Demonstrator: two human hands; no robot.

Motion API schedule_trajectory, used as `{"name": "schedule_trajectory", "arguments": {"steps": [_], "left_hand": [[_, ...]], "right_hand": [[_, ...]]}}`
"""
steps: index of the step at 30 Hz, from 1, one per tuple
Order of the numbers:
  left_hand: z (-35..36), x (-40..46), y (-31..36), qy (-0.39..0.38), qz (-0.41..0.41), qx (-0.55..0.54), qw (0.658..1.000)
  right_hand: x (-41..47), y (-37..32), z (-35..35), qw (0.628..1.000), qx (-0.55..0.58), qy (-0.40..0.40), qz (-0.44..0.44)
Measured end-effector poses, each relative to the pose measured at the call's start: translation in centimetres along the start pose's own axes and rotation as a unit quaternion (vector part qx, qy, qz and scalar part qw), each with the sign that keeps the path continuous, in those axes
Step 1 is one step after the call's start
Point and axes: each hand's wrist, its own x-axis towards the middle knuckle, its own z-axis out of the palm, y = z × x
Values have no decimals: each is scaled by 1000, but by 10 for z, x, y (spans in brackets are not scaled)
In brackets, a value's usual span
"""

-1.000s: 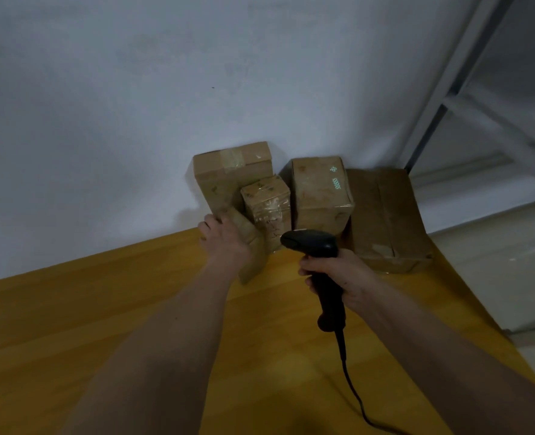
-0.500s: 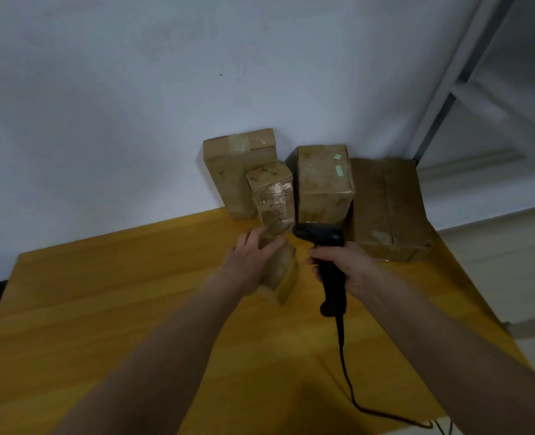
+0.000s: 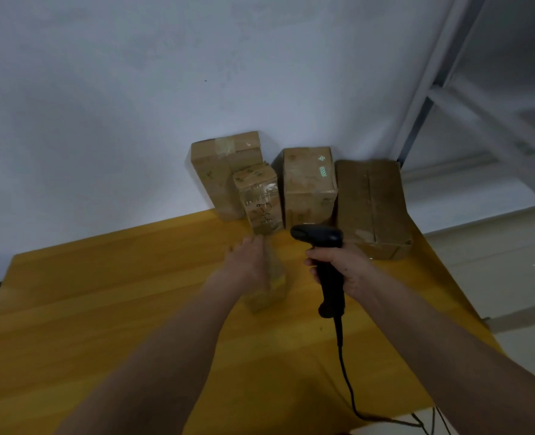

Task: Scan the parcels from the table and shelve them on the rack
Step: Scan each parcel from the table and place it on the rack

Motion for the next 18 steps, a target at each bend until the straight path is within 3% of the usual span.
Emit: {"name": "schedule_trajectory", "arguments": {"steps": [3, 7, 10, 14, 18], "left_hand": [[1, -12, -5, 9, 112, 109, 988], [11, -21, -9, 37, 126, 137, 982], [17, -23, -1, 7, 90, 78, 993], [19, -21, 7, 17, -54, -115, 992], [26, -19, 5, 36, -107, -139, 984]], "right_hand": [[0, 1, -2, 1000, -6, -1, 2], [-2, 6, -1, 1000, -27, -6, 4], [-4, 9, 0, 999, -41, -19, 6], [-6, 10, -3, 999, -39, -17, 7], [-8, 13, -11, 999, -39, -17, 11]]}}
